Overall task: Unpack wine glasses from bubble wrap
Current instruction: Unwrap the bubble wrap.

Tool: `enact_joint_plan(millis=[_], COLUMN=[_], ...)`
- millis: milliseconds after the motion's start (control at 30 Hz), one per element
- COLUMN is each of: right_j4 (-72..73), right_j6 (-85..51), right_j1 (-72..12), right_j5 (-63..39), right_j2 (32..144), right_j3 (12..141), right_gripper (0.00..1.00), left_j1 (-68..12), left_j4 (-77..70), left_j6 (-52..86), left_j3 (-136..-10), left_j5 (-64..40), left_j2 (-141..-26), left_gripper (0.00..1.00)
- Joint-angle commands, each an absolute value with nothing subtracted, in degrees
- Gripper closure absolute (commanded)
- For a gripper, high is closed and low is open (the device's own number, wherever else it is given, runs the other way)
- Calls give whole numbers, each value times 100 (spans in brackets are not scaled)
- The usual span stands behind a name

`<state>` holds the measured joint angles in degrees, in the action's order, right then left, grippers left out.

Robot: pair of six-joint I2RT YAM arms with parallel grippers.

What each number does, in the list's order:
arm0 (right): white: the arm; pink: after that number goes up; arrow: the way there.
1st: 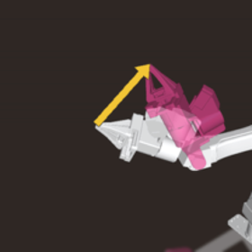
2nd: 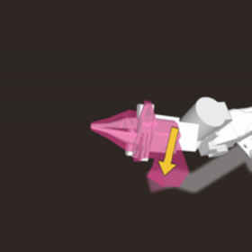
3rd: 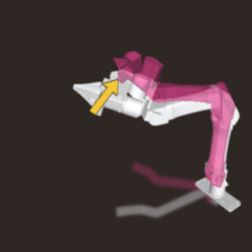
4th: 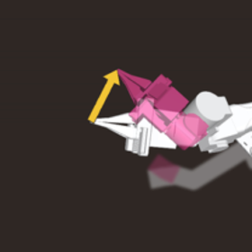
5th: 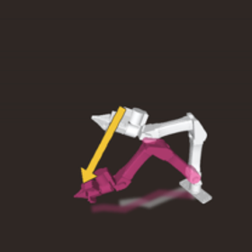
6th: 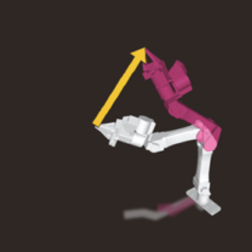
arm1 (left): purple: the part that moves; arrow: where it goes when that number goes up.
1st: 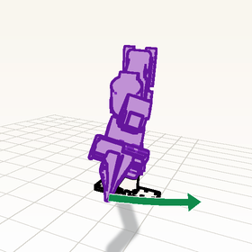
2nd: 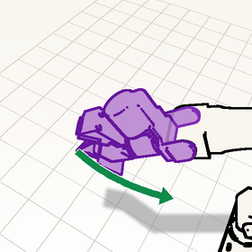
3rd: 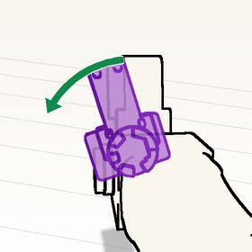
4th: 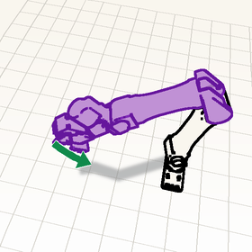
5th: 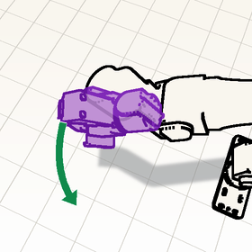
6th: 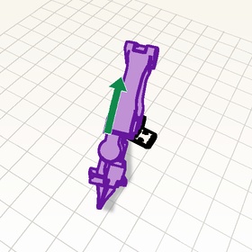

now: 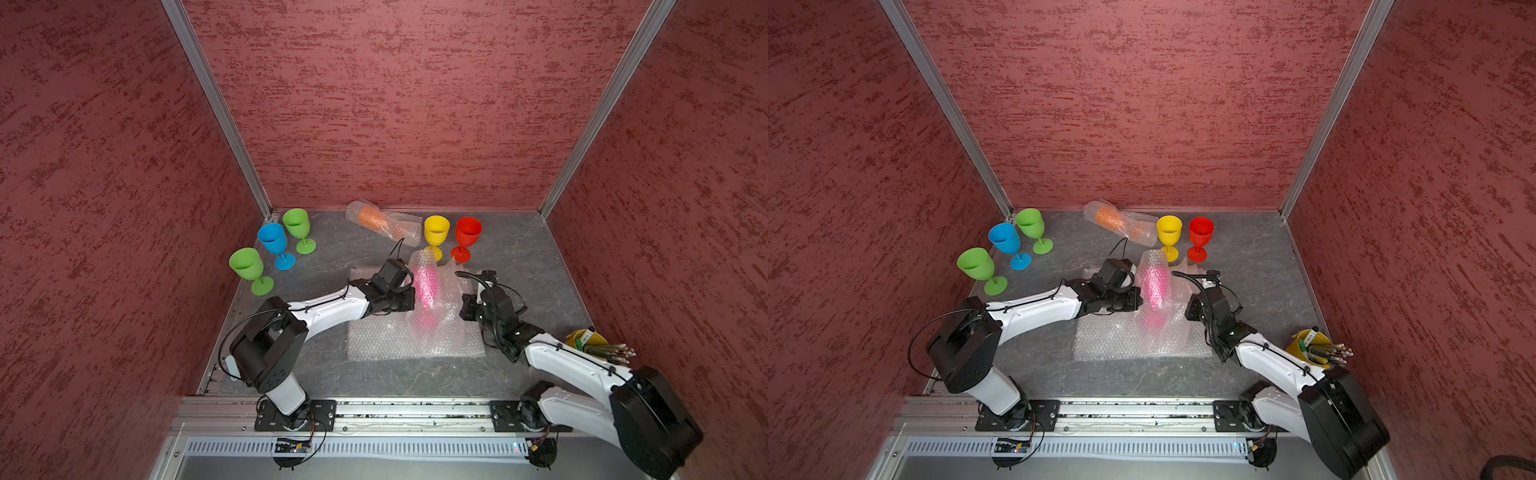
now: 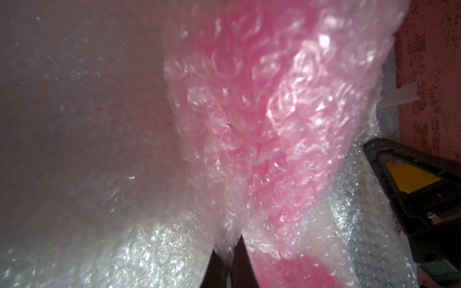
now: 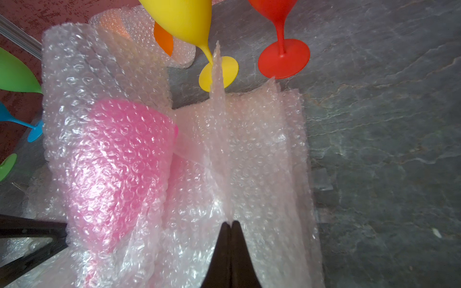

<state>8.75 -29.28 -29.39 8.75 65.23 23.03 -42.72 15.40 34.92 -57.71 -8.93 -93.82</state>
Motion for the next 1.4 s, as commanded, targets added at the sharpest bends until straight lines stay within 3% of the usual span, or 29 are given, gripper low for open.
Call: enact_joint_plan(millis=[0,167,233,367,467,567,667,800,833,1133,1267,1367], right_j4=[1137,1244,1237,1070,711,375,204,113,60,420,879,918], right_j6=[-2901,-2844,-2832,-2840,-2843,-2752,-2616,-2453,-2452,-2515,-2825,-2924], right_j1=[-2874,-2856,-2847,-2839,-2841,-2839,-2839,-2839,-2839,-2937,-3490,-4089], right_j5=[863,959,1010,1237,1505,1725,1675,913,762,-1440,-2149,-2064], right_j2=[6681,6913,6958,6961,6862,6479,6046,6053,6184,7775,8024,8380], right_j3=[2240,2224,2237,2334,2532,2643,2719,2965,3060,3678,4135,4781], right_gripper=[100,100,100,75,58,58,65,97,100,100,100,100], left_j1=[-4243,-4252,-4249,-4263,-4252,-4206,-4141,-4104,-4091,-3925,-3641,-3396], left_j4=[1432,1455,1507,1560,1699,1876,2046,2317,2384,3234,3307,3264], left_j6=[3445,3504,3568,3655,3643,3622,3599,3482,3449,3068,3194,3403], left_j3=[-5708,-5821,-5866,-5826,-5817,-5800,-5792,-5806,-5811,-5821,-5651,-5530], left_j5=[-795,-812,-798,-665,-503,-324,-245,-194,-192,13,162,235], left_j2=[-9483,-9757,-9815,-9728,-9558,-9272,-8964,-8514,-8410,-7074,-6461,-6221], left_gripper=[100,97,82,44,32,28,27,27,27,26,26,26])
